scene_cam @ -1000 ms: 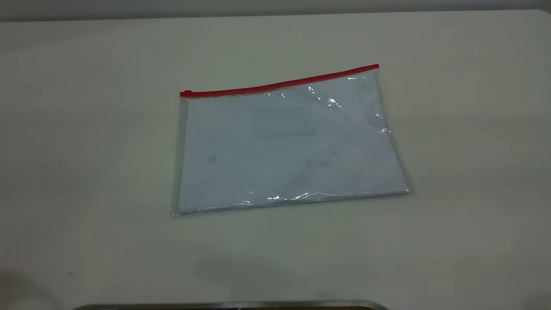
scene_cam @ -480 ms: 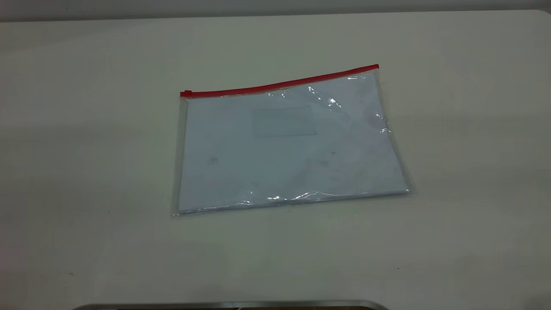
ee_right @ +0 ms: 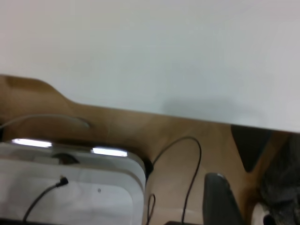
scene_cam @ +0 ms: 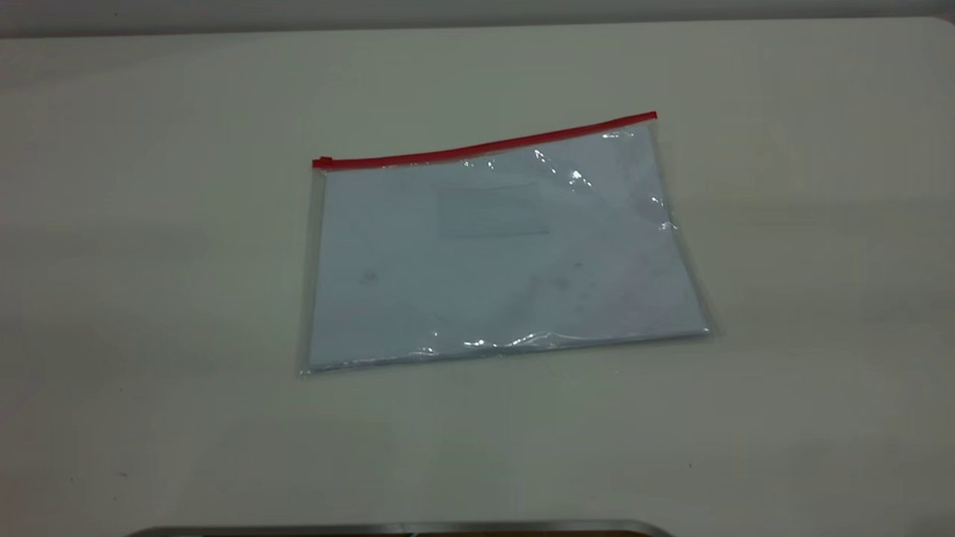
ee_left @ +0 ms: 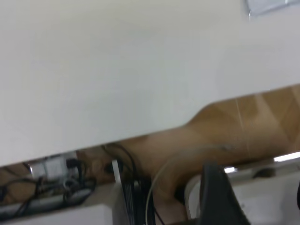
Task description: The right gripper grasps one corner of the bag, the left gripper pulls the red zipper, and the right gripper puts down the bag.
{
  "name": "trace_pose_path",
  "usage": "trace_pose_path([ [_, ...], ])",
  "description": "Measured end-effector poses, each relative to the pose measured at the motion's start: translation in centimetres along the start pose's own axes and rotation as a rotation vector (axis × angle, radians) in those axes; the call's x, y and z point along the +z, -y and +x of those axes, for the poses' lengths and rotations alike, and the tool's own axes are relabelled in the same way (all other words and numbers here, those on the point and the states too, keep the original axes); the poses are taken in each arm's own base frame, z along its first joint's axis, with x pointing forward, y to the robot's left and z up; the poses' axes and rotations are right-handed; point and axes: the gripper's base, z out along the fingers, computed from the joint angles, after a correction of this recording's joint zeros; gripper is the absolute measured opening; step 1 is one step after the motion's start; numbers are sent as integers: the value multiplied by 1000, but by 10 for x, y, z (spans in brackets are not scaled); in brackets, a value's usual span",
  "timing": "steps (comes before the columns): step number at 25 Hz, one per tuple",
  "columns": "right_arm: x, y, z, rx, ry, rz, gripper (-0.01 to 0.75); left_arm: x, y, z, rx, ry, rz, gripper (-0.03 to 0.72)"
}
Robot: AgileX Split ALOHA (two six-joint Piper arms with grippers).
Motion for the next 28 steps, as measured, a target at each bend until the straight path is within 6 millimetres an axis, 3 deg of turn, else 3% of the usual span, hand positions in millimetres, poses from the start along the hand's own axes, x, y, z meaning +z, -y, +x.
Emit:
trace_pose_path([
  [5, -21, 5, 15, 74, 174, 32, 408, -13, 3, 15, 13, 132, -17, 468],
  [15, -56, 0, 69, 75, 583, 49, 402, -30, 9, 47, 39, 372, -47, 468],
  [28, -58, 0, 73, 73, 609, 50, 402, -30, 9, 48, 38, 369, -46, 468],
])
